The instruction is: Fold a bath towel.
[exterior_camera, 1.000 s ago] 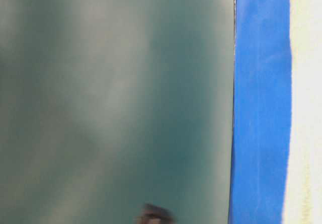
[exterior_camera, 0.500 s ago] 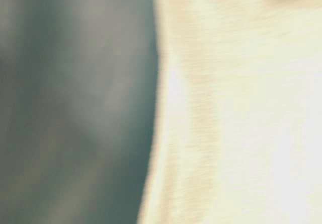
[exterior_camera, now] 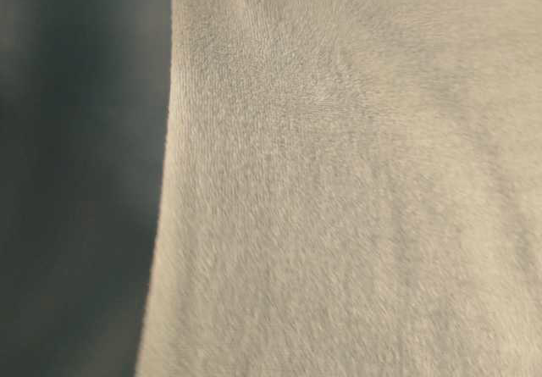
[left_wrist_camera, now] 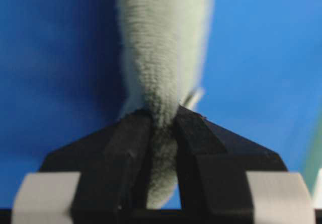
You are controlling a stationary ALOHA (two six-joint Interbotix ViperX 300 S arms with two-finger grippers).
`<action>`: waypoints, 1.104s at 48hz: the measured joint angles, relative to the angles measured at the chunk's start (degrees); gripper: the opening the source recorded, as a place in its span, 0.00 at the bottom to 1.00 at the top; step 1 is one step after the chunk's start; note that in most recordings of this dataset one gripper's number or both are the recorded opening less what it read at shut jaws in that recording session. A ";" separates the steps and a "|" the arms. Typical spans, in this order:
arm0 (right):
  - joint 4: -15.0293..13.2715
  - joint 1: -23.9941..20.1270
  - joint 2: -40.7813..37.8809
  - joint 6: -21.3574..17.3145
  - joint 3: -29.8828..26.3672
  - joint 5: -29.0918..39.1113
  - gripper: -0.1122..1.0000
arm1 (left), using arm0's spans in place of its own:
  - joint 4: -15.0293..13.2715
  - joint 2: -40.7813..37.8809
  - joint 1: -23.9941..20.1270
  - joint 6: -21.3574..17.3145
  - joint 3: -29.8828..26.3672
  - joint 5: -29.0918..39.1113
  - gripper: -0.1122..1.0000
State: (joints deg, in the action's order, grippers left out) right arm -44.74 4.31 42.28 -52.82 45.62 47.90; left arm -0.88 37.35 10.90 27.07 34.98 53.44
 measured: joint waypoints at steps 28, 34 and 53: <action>-4.48 23.99 -18.72 3.96 -13.01 -30.41 0.17 | 0.35 -18.37 15.64 5.80 -13.45 -26.72 0.19; -4.48 23.99 -19.51 4.04 -14.24 -30.41 0.17 | 0.44 -22.76 15.64 4.92 -18.02 -27.33 0.19; -0.79 17.40 -1.85 4.04 -8.53 -11.07 0.17 | 0.53 -34.45 15.64 -0.88 -32.61 -26.63 0.19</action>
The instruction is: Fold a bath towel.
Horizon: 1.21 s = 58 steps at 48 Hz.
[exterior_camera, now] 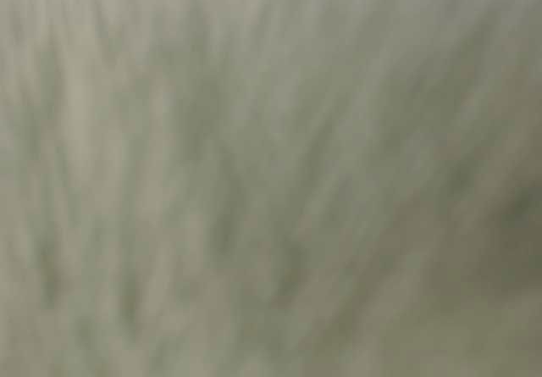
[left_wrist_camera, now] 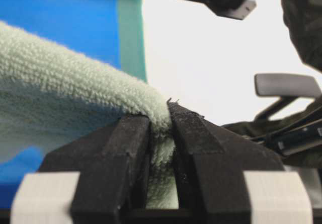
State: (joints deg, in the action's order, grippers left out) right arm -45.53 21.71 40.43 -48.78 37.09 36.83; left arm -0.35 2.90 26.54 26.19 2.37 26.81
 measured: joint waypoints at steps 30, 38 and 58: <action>0.88 2.99 -28.65 3.25 -6.68 4.75 0.17 | -0.35 19.78 -6.15 16.61 39.64 -7.73 0.19; 0.26 7.56 -38.14 3.34 -8.70 -8.44 0.17 | -0.53 22.76 -10.37 20.21 50.98 -9.14 0.19; -2.72 10.28 -44.65 6.06 -11.25 -17.93 0.17 | 0.00 23.64 -16.61 18.28 58.36 -9.58 0.20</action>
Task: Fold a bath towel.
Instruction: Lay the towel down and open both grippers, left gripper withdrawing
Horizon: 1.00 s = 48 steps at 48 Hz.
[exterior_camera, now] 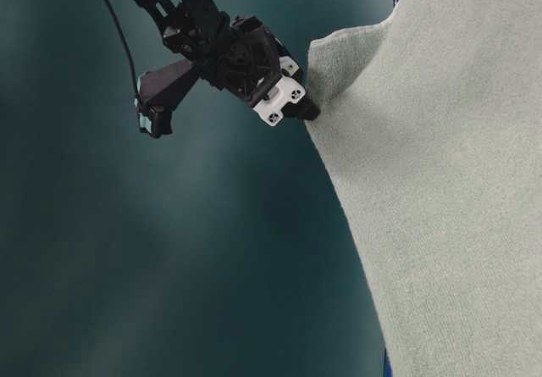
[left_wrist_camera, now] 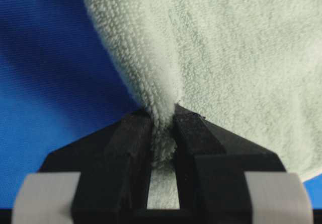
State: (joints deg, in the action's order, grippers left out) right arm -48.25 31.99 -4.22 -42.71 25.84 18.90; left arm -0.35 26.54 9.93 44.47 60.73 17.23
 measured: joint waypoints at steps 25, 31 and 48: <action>-1.49 0.18 8.35 1.67 3.16 4.92 0.70 | 0.00 9.93 -0.62 -2.20 0.70 6.50 0.80; 0.09 0.18 14.24 1.41 8.44 5.45 0.70 | 0.00 15.47 -1.49 -2.11 2.72 8.35 0.80; 7.65 5.62 14.59 1.49 19.34 2.02 0.69 | 0.00 20.39 -4.48 -2.02 5.45 10.99 0.80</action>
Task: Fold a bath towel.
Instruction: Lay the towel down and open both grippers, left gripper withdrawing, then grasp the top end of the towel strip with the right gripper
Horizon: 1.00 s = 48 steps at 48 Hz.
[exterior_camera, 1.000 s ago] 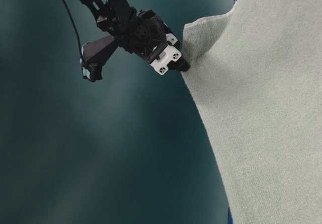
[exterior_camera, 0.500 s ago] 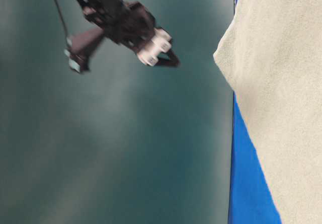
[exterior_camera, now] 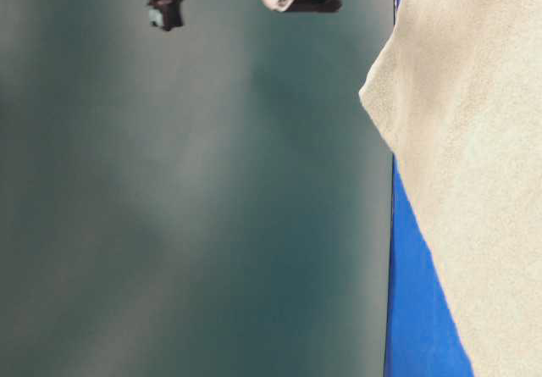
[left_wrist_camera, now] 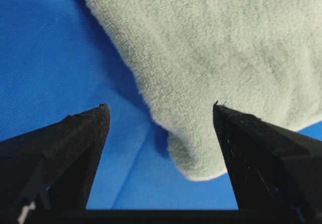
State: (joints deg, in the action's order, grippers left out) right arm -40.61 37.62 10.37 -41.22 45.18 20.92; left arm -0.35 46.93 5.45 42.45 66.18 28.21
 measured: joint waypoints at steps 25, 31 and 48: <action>0.97 3.87 -13.97 0.26 0.09 -10.55 0.69 | 0.00 -0.35 -0.35 -0.09 1.49 0.00 0.80; 0.70 4.92 -15.64 0.18 -0.26 -12.83 0.70 | -0.09 -0.26 -1.05 0.00 1.93 -0.09 0.80; -0.53 4.66 -17.40 0.53 -0.44 -16.00 0.27 | 0.00 -0.09 -1.49 -0.09 2.11 -0.09 0.79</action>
State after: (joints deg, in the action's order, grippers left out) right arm -41.13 42.28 -7.03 -40.69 44.74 4.92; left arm -0.35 46.85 3.96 42.36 68.29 28.13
